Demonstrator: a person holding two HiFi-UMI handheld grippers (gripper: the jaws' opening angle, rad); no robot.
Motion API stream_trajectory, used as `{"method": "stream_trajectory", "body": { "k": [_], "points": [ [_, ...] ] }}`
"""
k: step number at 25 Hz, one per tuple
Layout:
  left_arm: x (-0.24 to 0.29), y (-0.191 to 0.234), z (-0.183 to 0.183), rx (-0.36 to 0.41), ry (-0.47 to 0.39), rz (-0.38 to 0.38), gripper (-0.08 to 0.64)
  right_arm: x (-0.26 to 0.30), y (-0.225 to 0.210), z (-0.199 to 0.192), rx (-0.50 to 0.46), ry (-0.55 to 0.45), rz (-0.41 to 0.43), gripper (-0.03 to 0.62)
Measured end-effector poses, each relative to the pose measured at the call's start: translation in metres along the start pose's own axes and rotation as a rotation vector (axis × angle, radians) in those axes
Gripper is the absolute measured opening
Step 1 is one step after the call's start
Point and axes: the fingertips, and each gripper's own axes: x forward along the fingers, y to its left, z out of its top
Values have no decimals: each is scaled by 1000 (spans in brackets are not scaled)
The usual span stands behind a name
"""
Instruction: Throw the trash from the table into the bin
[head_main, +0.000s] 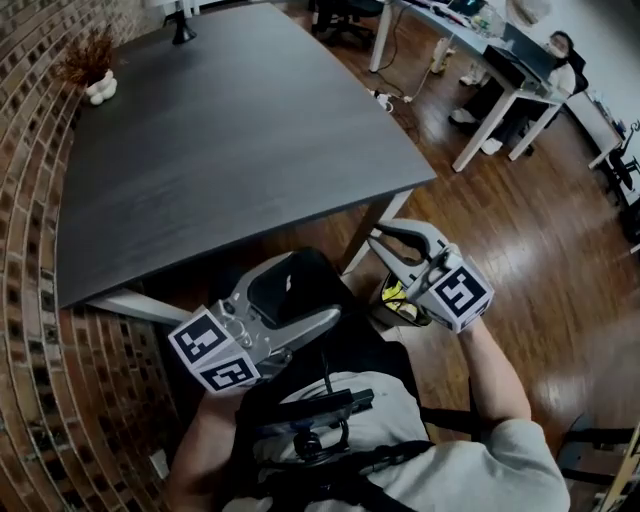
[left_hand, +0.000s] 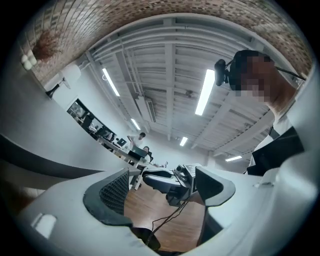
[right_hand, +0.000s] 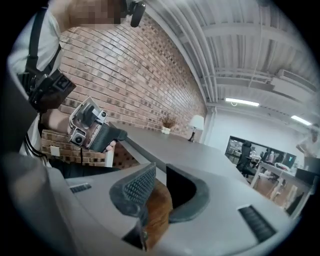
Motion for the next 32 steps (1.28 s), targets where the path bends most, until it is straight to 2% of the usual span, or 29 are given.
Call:
{"method": "stream_trajectory", "body": {
  "k": [10, 15, 16, 17, 24, 32],
  "points": [
    [-97, 23, 25, 44, -103, 226, 399, 76, 87, 57, -129, -141, 253, 81],
    [-136, 22, 31, 54, -147, 311, 399, 94, 121, 77, -129, -189, 336, 80],
    [-140, 22, 33, 58, -153, 320, 399, 95, 124, 82, -118, -201, 347, 79],
    [-142, 22, 35, 61, -158, 326, 399, 94, 126, 86, -111, -211, 358, 40],
    [-145, 22, 36, 67, -160, 326, 399, 93, 131, 89, -152, -208, 374, 40],
    [-135, 25, 31, 59, -139, 306, 399, 87, 125, 82, -177, -185, 354, 40]
  ]
}}
